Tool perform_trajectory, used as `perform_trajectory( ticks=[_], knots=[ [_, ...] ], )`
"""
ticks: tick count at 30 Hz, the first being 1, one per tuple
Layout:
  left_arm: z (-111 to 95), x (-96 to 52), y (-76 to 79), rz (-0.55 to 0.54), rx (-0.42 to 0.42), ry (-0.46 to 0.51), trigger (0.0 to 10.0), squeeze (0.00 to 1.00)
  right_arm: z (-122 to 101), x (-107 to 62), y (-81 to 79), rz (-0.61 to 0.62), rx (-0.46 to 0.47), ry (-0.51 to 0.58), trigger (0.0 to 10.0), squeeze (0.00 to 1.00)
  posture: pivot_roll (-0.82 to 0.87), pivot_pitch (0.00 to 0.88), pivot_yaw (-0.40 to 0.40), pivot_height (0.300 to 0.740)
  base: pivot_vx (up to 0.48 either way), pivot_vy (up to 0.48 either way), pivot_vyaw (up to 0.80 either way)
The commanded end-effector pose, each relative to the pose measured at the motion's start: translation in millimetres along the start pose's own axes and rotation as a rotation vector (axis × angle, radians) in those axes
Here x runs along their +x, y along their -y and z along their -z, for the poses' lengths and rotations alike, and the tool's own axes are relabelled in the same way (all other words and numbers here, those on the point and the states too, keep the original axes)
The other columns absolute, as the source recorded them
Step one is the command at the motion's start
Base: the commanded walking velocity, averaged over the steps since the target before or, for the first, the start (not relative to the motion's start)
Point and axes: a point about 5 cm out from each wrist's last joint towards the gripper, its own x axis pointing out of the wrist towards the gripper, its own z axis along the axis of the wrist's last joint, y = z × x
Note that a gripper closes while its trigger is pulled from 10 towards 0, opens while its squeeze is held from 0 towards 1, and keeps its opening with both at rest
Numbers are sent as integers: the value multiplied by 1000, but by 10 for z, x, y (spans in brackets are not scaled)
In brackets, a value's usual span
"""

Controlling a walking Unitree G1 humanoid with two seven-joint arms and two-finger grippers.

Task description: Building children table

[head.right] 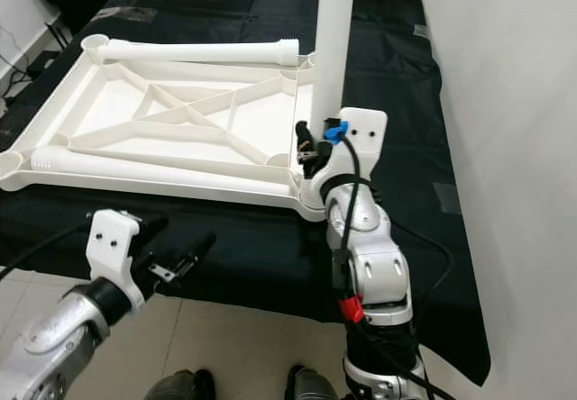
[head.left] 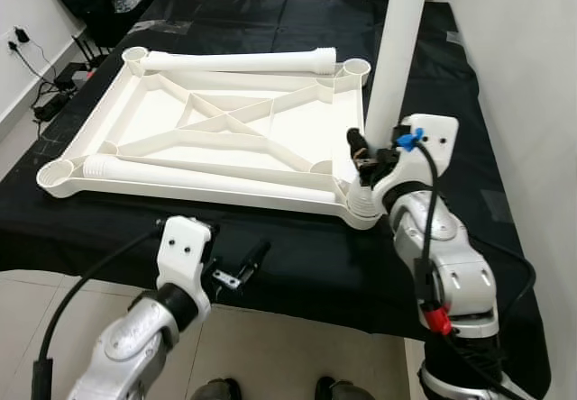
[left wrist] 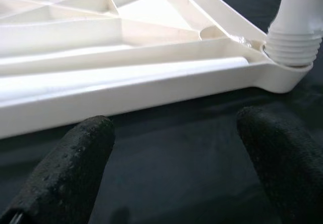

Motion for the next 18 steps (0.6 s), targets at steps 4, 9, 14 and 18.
perform_trajectory(
  ticks=[4,9,14,18],
  knots=[
    [-141,24,-105,-26,50,47,10000,0,286,18,153,26,132,-88,0,0,-32,214,16,740,0,0,0],
    [-324,130,-232,-60,56,126,10000,0,-336,121,302,-114,301,238,3961,0,-38,161,19,740,0,0,0],
    [-410,249,-441,-128,12,181,10000,0,-692,149,394,-240,360,394,8118,0,-31,113,10,740,0,0,0],
    [-416,275,-381,-106,10,191,10000,0,-677,153,348,-268,381,398,10000,0,-30,95,13,740,0,0,0]
  ],
)
